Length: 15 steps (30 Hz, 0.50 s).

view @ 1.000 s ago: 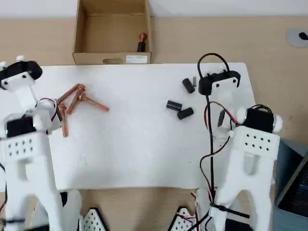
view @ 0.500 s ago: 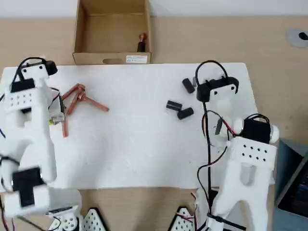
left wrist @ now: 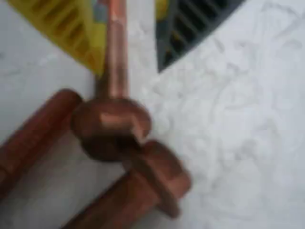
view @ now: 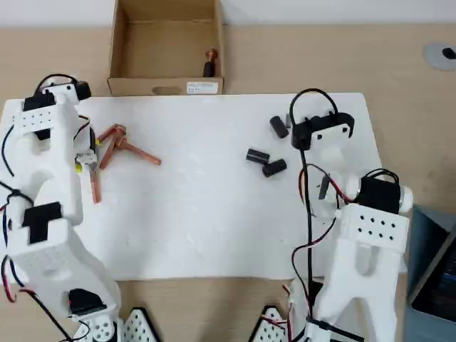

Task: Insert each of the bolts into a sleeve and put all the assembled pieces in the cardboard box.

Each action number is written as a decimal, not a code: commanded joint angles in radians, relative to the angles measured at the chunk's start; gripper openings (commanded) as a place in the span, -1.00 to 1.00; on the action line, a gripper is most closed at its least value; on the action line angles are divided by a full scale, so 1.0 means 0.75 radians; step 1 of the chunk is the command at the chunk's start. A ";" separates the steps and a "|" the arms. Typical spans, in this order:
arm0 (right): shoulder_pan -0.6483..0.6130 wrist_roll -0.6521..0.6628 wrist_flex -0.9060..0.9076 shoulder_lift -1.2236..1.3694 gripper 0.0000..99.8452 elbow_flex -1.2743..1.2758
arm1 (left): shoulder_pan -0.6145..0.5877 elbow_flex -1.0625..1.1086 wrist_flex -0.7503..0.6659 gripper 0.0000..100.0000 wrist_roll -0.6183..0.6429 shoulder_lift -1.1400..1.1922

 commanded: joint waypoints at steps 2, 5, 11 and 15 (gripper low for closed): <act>0.003 0.008 -0.037 -0.030 -0.98 -0.005 | -0.006 -0.127 0.008 -0.83 -0.014 0.052; 0.003 0.008 -0.051 -0.030 -0.98 -0.005 | -0.006 -0.162 0.008 -0.83 -0.014 0.087; 0.003 0.008 -0.051 -0.030 -0.98 -0.005 | -0.014 -0.178 0.000 -0.83 -0.014 0.173; 0.003 0.008 -0.051 -0.030 -0.98 -0.009 | -0.027 -0.176 0.000 -0.84 -0.016 0.255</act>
